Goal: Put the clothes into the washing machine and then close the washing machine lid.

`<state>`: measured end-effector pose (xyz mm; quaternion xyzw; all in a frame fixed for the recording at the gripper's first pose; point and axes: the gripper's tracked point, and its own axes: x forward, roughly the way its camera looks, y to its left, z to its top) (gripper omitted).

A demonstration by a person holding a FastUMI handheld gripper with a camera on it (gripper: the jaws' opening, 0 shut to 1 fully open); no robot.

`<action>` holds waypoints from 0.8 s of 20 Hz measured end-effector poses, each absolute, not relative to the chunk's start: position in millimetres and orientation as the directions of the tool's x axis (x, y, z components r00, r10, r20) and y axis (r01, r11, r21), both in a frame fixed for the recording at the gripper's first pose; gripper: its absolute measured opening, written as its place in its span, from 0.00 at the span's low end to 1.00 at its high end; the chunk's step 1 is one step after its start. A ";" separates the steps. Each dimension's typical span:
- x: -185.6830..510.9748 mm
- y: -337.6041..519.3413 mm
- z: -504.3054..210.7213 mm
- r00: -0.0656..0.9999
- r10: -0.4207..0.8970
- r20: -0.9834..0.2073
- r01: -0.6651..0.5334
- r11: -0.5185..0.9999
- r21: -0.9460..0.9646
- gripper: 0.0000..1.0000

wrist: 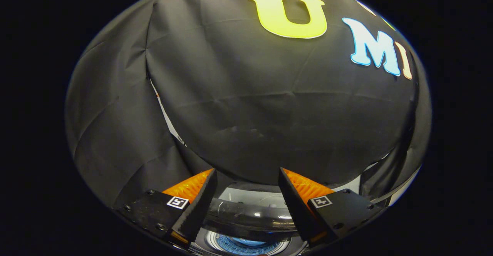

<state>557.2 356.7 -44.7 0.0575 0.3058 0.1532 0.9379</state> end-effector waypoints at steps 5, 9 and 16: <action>561.7 361.0 -66.1 0.743 0.308 -0.594 -0.243 0.951 0.188 0.98; 560.7 364.0 -78.7 0.721 0.307 -0.621 -0.241 0.952 0.191 0.98; 547.6 371.6 -97.5 0.676 0.318 -0.664 -0.243 0.948 0.207 0.99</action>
